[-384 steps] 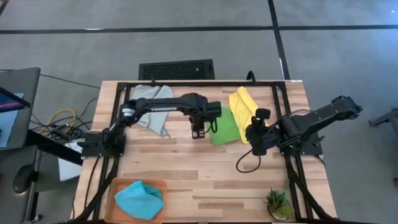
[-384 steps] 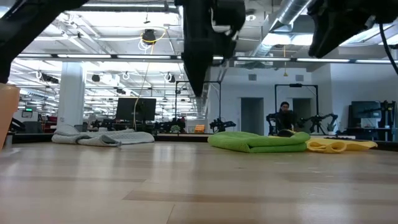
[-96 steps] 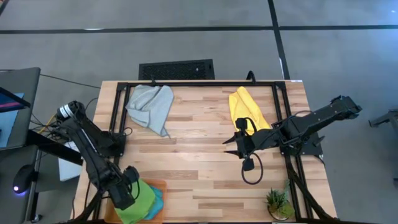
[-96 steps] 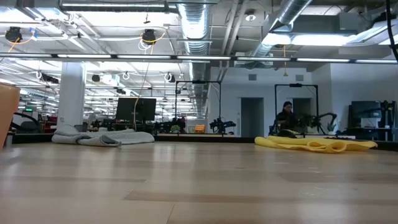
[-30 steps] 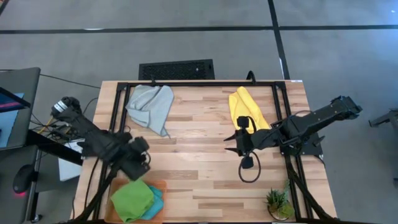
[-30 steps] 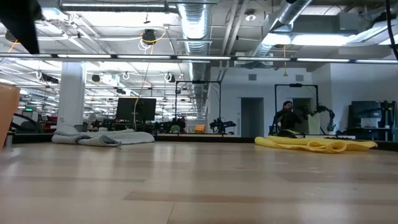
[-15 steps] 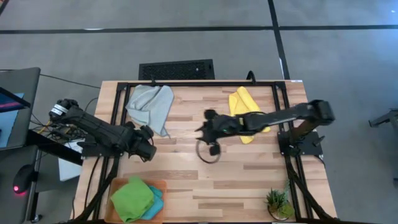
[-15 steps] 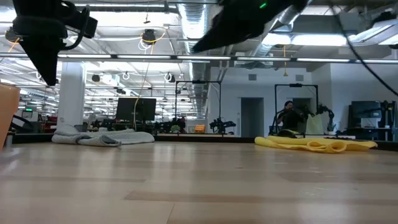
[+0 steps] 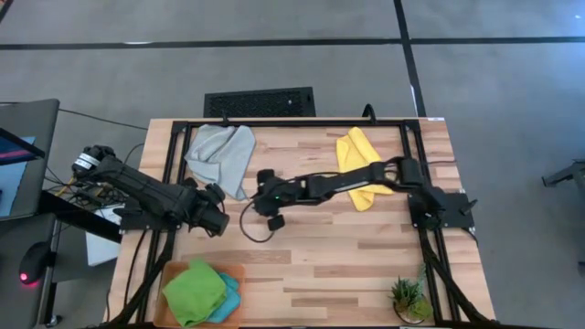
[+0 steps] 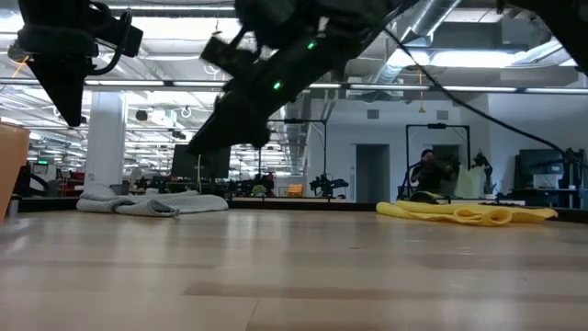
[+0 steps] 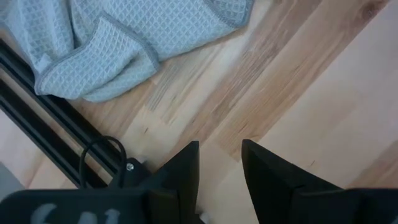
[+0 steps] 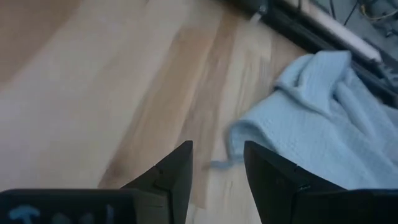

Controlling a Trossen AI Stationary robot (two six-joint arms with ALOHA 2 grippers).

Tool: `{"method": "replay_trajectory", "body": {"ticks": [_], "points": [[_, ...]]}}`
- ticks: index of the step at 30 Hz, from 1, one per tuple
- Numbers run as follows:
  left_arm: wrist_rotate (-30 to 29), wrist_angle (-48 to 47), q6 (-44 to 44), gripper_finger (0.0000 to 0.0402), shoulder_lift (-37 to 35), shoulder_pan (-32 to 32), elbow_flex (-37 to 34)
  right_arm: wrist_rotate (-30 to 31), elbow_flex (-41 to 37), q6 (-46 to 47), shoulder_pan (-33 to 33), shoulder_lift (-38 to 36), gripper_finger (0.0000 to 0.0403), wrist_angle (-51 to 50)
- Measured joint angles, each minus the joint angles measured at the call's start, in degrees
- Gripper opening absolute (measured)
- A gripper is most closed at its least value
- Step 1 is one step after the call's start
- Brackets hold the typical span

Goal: Fold microfiber towels
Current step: Fold the gray microfiber towel

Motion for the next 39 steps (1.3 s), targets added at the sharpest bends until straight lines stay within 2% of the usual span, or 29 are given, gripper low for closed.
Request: {"method": "replay_trajectory", "body": {"ticks": [8, 15, 18, 29, 39], "points": [[0.0, -0.1, -1.9, 0.0114, 0.0, 0.0, 0.0, 0.2, 8.6, -0.5, -1.7, 8.7, 0.0168, -0.6], [0.2, 0.0, -4.4, 0.0114, 0.0, 0.0, 0.0, -0.1, 11.4, 1.7, -3.7, 13.7, 0.0168, -0.8], [0.3, 0.0, -5.2, 0.0114, 0.0, 0.0, 0.0, -0.3, 11.7, 1.5, -4.2, 14.2, 0.0168, -0.8], [0.1, 0.2, -9.4, 0.0114, 0.0, 0.0, 0.0, -9.2, 11.7, 4.1, -5.7, 14.2, 0.0168, 0.4], [-3.4, 1.0, -9.7, 0.0114, 0.0, 0.0, 0.0, -10.0, 11.7, 5.1, -7.3, 14.2, 0.0168, 0.0]]}}
